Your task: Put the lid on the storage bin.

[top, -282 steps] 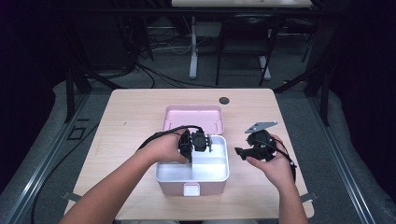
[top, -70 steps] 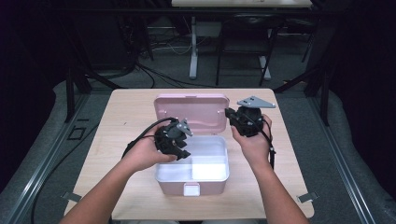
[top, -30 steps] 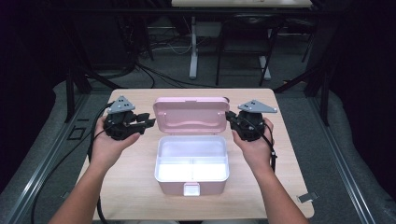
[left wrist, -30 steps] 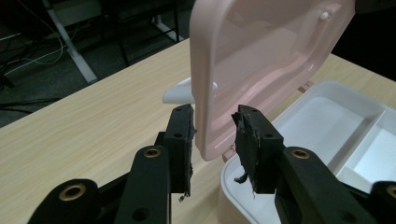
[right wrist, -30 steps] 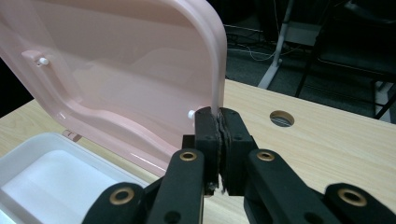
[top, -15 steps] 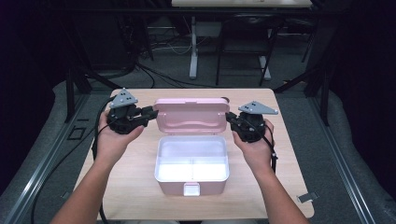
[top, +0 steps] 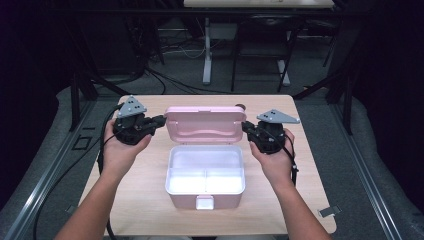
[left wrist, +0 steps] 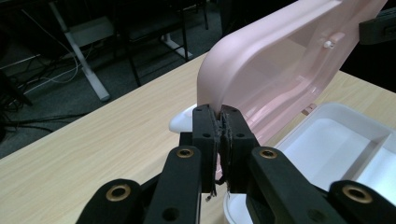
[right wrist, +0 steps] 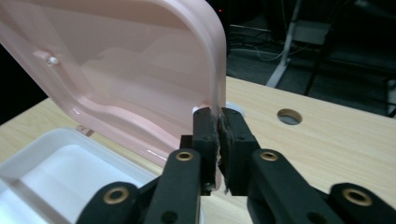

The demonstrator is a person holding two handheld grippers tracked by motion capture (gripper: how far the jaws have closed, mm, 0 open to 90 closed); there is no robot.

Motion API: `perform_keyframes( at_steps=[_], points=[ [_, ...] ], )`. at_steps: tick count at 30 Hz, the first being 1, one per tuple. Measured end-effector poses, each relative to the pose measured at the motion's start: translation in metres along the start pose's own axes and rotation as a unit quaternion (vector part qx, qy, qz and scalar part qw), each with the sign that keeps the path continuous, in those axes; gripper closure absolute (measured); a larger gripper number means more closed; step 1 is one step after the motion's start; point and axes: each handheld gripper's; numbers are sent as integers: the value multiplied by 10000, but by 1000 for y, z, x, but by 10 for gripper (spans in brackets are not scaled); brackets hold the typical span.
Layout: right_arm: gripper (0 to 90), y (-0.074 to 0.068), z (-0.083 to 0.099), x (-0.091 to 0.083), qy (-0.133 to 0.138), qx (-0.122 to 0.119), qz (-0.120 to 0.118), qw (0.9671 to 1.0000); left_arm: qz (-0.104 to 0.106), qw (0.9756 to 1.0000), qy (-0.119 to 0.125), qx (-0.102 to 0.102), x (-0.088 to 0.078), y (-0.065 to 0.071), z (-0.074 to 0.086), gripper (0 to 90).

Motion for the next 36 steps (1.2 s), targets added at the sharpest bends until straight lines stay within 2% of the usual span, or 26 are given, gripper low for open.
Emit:
perform_keyframes(
  at_steps=[5, 15, 20, 36],
  points=[
    [802, 3, -2, 0, -8, 57, -138, 9999, -15, 10000, 17, 6, 0, 1, 0, 860],
    [786, -3, -4, -12, 231, -61, -148, 9996, -5, 9999, -7, 132, -6, 8, 3, 849],
    [780, -5, -2, -19, 256, -160, -184, 9994, 107, 9998, 56, 146, -11, 12, 9, 824],
    [758, -12, 15, -44, 145, -329, -457, 9983, 379, 9988, 24, 309, -24, 24, 28, 814]
  ],
)
Point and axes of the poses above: each handheld gripper's, and its own axes: x roughly forward along the jaws, z roughly out of its underside, y roughly to its right, and after that the axes turned 4 degrees about z, right-handed
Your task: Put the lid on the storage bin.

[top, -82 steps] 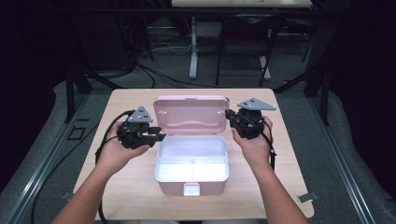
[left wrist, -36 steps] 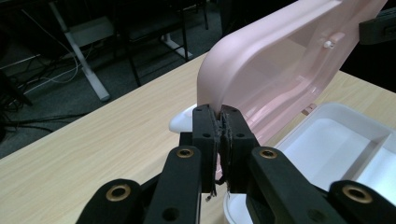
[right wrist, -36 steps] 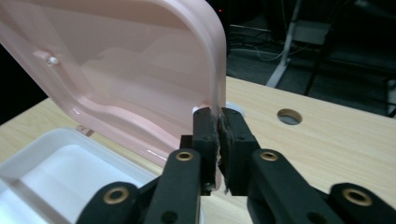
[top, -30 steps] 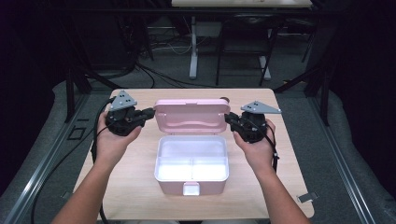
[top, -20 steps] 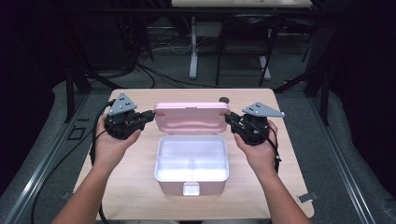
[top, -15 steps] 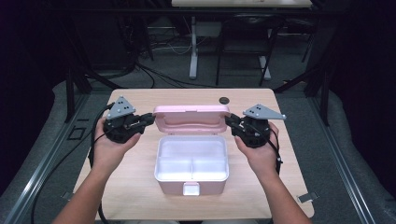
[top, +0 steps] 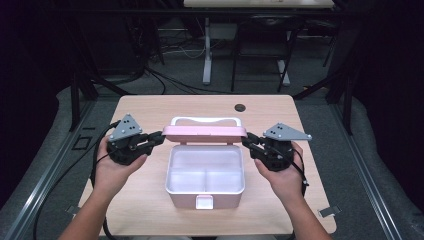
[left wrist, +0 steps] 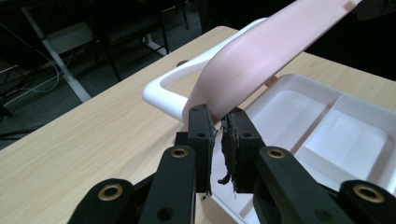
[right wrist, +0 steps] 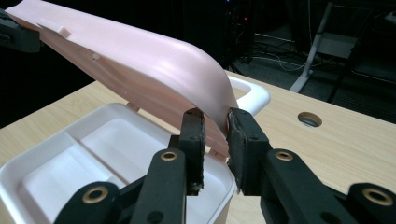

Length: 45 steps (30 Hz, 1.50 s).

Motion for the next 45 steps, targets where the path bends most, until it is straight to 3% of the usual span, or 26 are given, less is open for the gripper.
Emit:
perform_keyframes(
  at_steps=[13, 27, 31, 45],
  points=[
    [745, -2, 19, -7, -1, 96, -238, 9997, 136, 9999, 17, 30, -5, 10, 15, 796],
    [731, -15, 36, -20, 6, -117, -193, 9997, 245, 9997, -50, 63, -9, 21, 33, 783],
    [732, -15, 41, -21, 53, -51, -342, 9994, 270, 9996, -57, 52, -9, 23, 37, 779],
    [733, -18, 58, -28, -134, 5, -437, 9990, 378, 9992, -117, -23, -11, 29, 55, 773]
  ],
)
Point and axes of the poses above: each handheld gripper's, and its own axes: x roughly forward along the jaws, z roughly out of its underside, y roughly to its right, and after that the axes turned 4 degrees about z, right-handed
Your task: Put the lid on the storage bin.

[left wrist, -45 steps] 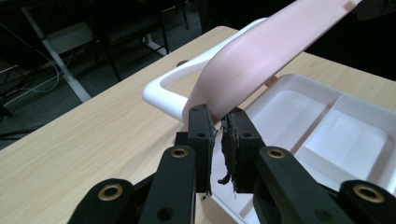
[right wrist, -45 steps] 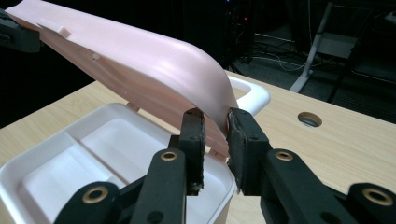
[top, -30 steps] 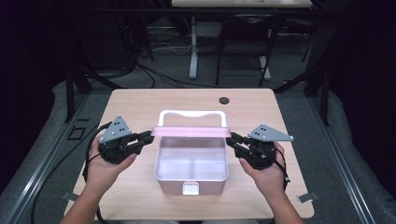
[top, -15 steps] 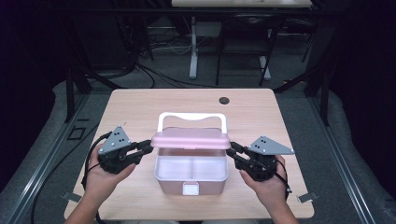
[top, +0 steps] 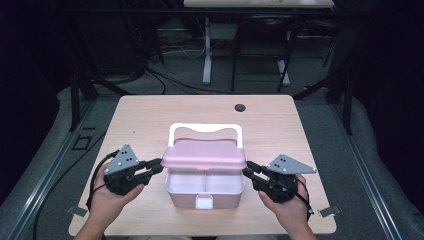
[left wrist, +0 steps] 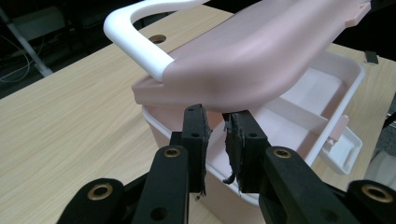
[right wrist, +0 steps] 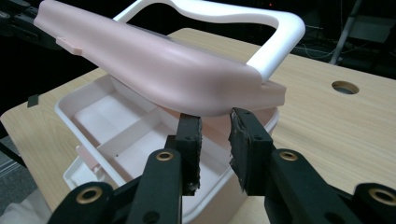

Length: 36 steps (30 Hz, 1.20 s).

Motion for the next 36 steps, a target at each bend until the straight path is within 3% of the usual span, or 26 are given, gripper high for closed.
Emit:
perform_keyframes(
  at_steps=[1, 10, 18, 20, 23, 36],
  points=[
    [733, 0, 2, 0, 0, 22, -86, 10000, 20, 10000, 7, -26, 0, 1, 1, 773],
    [716, -2, 13, -4, -37, 53, -95, 9999, 35, 9999, -113, -16, -1, 5, 14, 767],
    [695, 3, 21, -13, -287, 59, -110, 9995, 1, 9998, -122, -142, -10, 3, 23, 721],
    [693, 5, 22, -16, -261, 100, -1, 9996, -17, 9998, -124, -159, -10, 2, 24, 719],
    [691, 10, 22, -19, -124, 236, -90, 9996, -41, 9996, -137, -234, -8, -2, 27, 694],
    [597, 17, 18, -9, -166, 254, 18, 9995, -142, 9986, -99, -493, -5, -16, 29, 567]
  ],
)
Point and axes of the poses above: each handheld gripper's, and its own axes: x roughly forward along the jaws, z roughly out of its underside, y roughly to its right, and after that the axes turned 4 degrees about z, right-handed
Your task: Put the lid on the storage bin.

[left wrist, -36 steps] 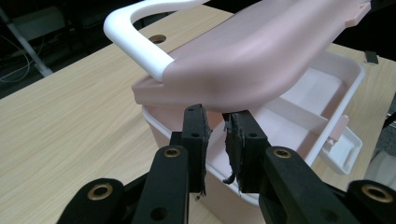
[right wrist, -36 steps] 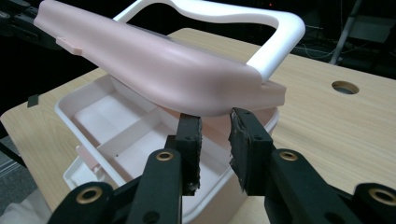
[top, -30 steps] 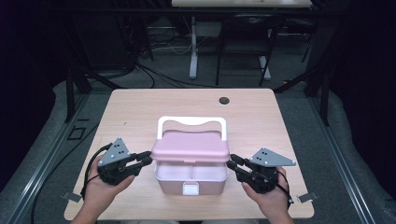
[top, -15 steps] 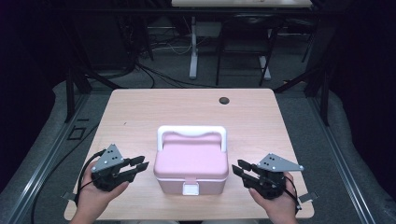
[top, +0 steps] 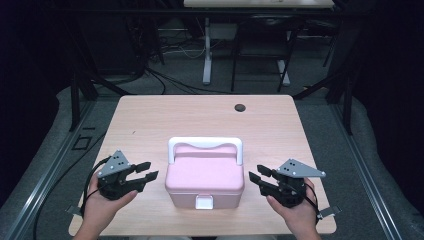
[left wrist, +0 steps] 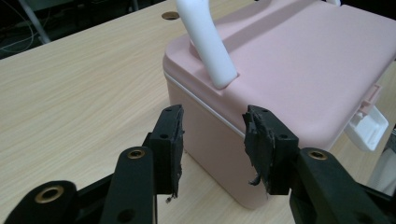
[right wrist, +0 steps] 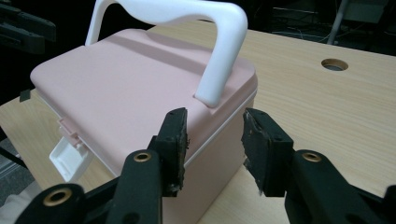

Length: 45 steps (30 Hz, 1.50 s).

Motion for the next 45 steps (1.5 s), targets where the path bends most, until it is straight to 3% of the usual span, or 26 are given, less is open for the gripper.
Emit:
perform_keyframes(
  at_steps=[7, 12, 18, 27, 29, 32, 40, 41, 42, 45],
  points=[
    [548, 3, -10, 7, 62, -70, 86, 9999, -275, 9993, 196, -143, -2, -9, -5, 511],
    [535, 9, -14, 14, 37, -67, 234, 9997, -342, 9988, 212, -264, 2, -18, -2, 504],
    [514, 20, -12, 22, 121, 149, 420, 9989, -471, 9978, 129, -439, 9, -29, 9, 500],
    [499, 38, 9, 31, 112, 427, 761, 9961, -622, 9958, -41, -666, 15, -42, 33, 487],
    [499, 40, 14, 33, -27, 419, 809, 9958, -665, 9952, -56, -715, 16, -42, 38, 485],
    [499, 42, 21, 35, -6, 423, 933, 9947, -706, 9948, -98, -727, 16, -43, 46, 484],
    [499, 52, 35, 35, -38, 608, 1044, 9927, -677, 9941, -204, -819, 19, -47, 57, 478],
    [499, 53, 39, 36, 101, 642, 1080, 9920, -674, 9941, -214, -828, 19, -47, 58, 478],
    [499, 54, 40, 34, -32, 632, 1106, 9919, -680, 9941, -222, -817, 20, -47, 59, 478],
    [498, 57, 46, 36, -24, 690, 1149, 9910, -637, 9940, -336, -824, 23, -48, 63, 478]
  ],
)
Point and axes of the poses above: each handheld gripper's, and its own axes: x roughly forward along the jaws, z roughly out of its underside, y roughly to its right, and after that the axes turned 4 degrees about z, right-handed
